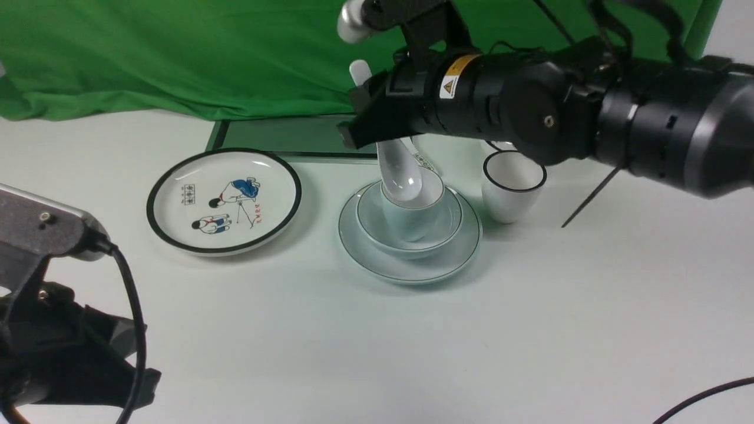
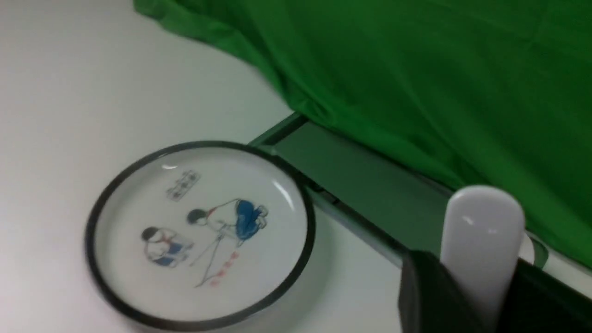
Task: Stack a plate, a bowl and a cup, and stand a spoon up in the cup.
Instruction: Use the right arm to put the blue soup spoon into the blue teacup in the middle
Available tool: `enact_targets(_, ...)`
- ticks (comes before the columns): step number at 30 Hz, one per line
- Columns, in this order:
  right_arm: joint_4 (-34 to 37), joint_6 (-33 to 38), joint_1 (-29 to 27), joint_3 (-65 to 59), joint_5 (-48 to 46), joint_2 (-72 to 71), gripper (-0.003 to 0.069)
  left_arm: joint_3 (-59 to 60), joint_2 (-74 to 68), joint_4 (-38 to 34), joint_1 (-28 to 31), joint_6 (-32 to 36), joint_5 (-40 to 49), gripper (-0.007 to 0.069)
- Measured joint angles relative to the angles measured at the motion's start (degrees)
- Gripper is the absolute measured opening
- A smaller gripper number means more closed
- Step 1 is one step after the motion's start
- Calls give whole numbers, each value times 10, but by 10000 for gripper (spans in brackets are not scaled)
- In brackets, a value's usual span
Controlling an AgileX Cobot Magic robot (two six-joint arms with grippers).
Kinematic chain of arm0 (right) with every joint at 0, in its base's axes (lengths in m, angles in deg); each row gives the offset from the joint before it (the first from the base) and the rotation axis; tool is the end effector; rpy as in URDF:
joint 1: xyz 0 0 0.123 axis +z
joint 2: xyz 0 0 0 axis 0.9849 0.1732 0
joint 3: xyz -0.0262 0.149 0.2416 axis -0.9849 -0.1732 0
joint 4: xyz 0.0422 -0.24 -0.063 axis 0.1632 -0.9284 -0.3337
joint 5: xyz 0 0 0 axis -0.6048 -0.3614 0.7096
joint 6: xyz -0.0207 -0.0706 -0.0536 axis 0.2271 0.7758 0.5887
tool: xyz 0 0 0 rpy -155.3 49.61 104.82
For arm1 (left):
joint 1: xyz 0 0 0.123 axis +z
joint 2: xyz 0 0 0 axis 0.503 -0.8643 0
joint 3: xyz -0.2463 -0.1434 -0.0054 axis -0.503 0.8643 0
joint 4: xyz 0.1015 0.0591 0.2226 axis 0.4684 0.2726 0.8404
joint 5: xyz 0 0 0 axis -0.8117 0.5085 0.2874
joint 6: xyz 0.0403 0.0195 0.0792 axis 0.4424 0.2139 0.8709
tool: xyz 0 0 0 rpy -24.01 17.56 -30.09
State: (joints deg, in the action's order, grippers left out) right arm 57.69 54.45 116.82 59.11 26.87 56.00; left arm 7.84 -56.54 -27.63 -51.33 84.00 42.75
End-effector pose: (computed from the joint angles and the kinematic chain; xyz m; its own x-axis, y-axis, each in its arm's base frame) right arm 0.3594 0.2693 0.3058 -0.2057 -0.2363 -0.9497 -0.6171 0.7845 -0.0615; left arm 0.1444 -0.0512 0.2830 -0.6714 0.2504 -0.6975 0.3232 0.9459 0.0284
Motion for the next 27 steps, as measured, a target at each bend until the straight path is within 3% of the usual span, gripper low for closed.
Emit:
enact_targets(6,0,5,-32,-1,40,53,171,0,0,0,0,0,0,-36)
enact_targets(15,0,3,-36,-1,47,86,171,0,0,0,0,0,0,-36)
enact_targets(18,0,2,-36,-1,36,87,209,0,0,0,0,1,0,-36)
enact_targets(20,0,1,-36,-1,21,87,307,0,0,0,0,1,0,-36)
enact_targets(22,0,0,-36,-1,5,86,337,0,0,0,0,1,0,-36)
enact_targets(24,0,-3,-36,-1,-10,82,337,-1,1,-1,0,2,4,-36)
enact_targets(27,-4,-6,-36,-2,-48,50,268,-2,22,-3,0,2,9,-36)
